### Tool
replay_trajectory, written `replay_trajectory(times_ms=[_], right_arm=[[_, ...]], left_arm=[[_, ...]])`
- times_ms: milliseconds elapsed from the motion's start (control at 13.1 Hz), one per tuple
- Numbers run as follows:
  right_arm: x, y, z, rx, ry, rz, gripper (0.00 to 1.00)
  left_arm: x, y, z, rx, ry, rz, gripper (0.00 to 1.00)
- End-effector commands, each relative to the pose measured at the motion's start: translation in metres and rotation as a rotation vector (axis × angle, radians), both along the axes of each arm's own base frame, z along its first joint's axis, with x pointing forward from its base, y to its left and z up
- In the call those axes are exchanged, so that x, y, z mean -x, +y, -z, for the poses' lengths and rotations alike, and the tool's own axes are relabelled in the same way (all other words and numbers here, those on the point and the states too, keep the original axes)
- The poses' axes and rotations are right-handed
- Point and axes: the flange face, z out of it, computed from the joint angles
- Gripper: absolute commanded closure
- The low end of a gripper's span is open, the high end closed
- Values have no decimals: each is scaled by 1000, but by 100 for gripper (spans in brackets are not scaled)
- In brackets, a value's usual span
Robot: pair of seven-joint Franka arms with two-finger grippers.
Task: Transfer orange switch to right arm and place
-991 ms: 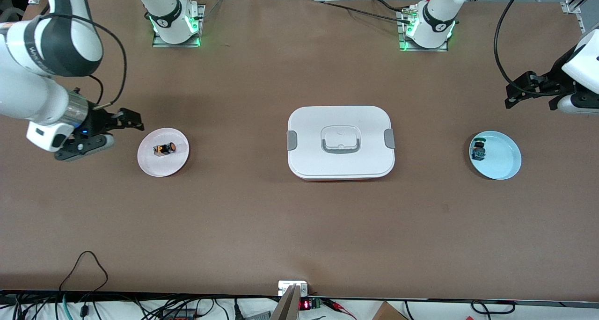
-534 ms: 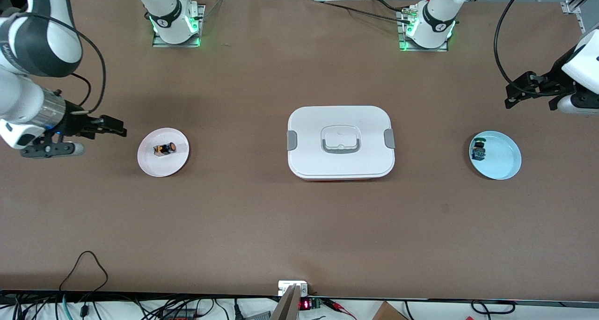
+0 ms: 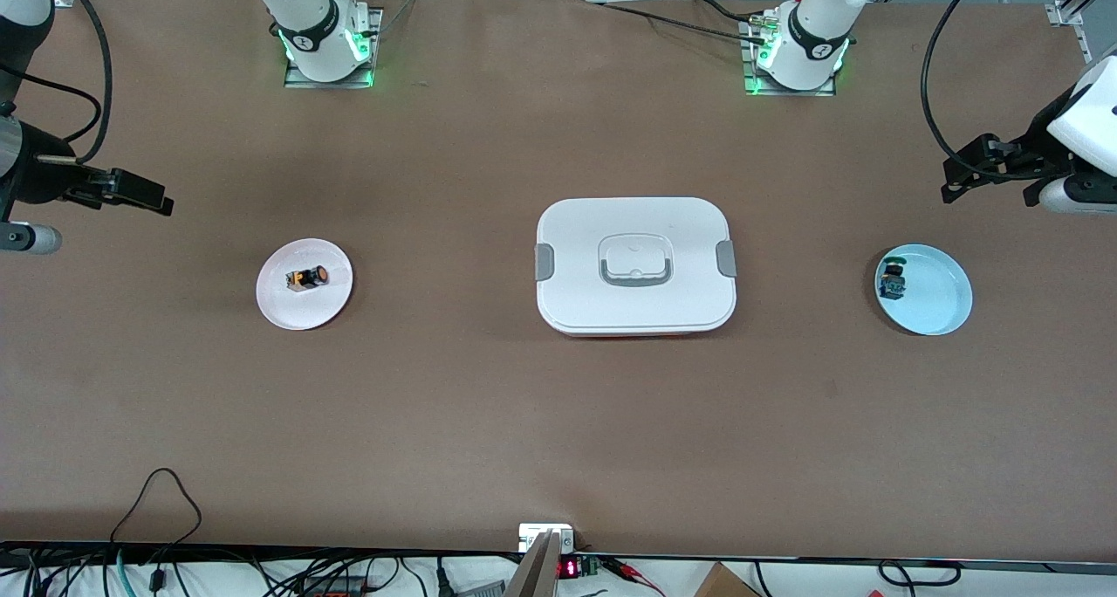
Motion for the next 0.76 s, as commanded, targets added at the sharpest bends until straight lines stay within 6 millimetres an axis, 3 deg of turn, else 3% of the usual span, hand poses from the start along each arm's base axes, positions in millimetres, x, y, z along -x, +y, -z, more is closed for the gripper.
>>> replay_trajectory(times_ms=[0,229,457,686], right_arm=[[2,-22,24,12,28,23,0],[11,-26,37,6,-11,-7,0],[34,-22,47,-2,-98,-36,0],[35,-22,37,-11,-91,-98,0]], left_arm=[[-4,3,-5,-13,-9,-7,0],[-4,2,-5,-13,-9,-5,0],[-4,3,-5,-13,-9,-7,0],[-4,2,-5,-12,-9,-5,0]])
